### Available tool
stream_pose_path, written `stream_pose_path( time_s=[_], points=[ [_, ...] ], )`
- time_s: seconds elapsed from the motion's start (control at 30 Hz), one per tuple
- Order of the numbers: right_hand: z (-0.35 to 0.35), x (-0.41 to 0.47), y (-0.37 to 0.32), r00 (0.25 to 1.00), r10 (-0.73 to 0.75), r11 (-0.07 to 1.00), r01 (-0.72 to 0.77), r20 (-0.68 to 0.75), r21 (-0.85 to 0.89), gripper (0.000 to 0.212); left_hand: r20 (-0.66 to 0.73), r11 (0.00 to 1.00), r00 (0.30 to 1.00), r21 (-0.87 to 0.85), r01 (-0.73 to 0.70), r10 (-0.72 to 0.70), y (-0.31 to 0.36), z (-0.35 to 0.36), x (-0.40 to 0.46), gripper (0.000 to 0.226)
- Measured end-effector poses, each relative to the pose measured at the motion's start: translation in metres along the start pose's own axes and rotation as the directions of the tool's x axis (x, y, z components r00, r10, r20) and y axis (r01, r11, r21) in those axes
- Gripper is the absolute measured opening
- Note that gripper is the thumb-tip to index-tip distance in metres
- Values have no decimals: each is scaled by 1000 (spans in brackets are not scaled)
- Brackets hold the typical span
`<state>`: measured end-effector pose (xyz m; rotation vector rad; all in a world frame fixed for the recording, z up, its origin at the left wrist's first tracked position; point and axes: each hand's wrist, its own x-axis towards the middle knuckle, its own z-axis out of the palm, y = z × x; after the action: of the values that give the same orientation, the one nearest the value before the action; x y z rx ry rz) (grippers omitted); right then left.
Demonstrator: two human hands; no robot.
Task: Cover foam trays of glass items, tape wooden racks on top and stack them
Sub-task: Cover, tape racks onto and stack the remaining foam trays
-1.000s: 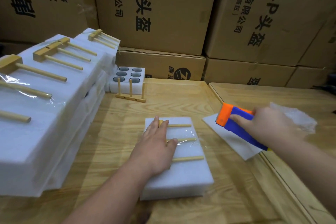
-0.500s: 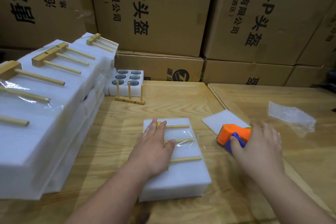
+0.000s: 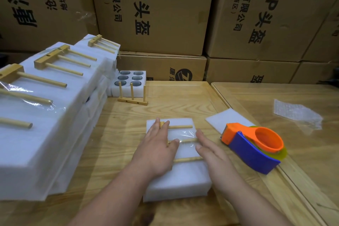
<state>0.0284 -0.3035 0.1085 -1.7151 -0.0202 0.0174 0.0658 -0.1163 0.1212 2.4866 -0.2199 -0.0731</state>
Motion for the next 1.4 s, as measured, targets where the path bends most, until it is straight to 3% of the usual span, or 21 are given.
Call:
stream_pose_path(
  time_s=[0.23, 0.37, 0.57, 0.67, 0.73, 0.83, 0.9, 1.03, 1.1, 1.3, 1.4],
  points=[
    [6, 5, 18, 995, 102, 967, -99, -1, 234, 52, -1, 1000, 1000, 2, 1, -1, 1, 0, 1, 69],
    [0, 9, 12, 986, 76, 903, -131, 150, 408, 36, -9, 1000, 1000, 5, 1, -1, 0, 1, 1, 69],
    [2, 10, 11, 975, 62, 840, -166, 212, 516, 53, -23, 1000, 1000, -12, -12, 12, 0, 1, 1, 73],
    [1, 8, 5, 968, 42, 799, -182, 249, 573, 47, -90, 981, 995, -189, -49, 33, -2, 0, 2, 80],
    [2, 9, 5, 964, 48, 777, -201, 262, 596, 46, -162, 878, 986, -478, -36, -48, -9, -2, 2, 80],
    [7, 12, 6, 964, 96, 734, -236, 246, 637, 48, -48, 525, 967, -846, 93, -250, -22, 1, -6, 76],
    [10, 14, 10, 965, 137, 704, -254, 224, 663, 58, 68, 357, 959, -919, 167, -275, -27, 9, -12, 72],
    [10, 15, 11, 961, 146, 702, -268, 236, 660, 59, 180, 130, 952, -967, 217, -247, -33, 15, -11, 68],
    [10, 15, 11, 954, 167, 693, -292, 248, 659, 57, 220, 65, 946, -968, 242, -239, -34, 17, -11, 68],
    [10, 13, 10, 963, 151, 711, -262, 222, 653, 47, 172, 142, 933, -964, 225, -315, -32, 16, -16, 61],
    [6, 9, 4, 966, 97, 758, -227, 238, 612, 42, 110, 266, 936, -942, 206, -334, -31, 11, -22, 51]
  ],
)
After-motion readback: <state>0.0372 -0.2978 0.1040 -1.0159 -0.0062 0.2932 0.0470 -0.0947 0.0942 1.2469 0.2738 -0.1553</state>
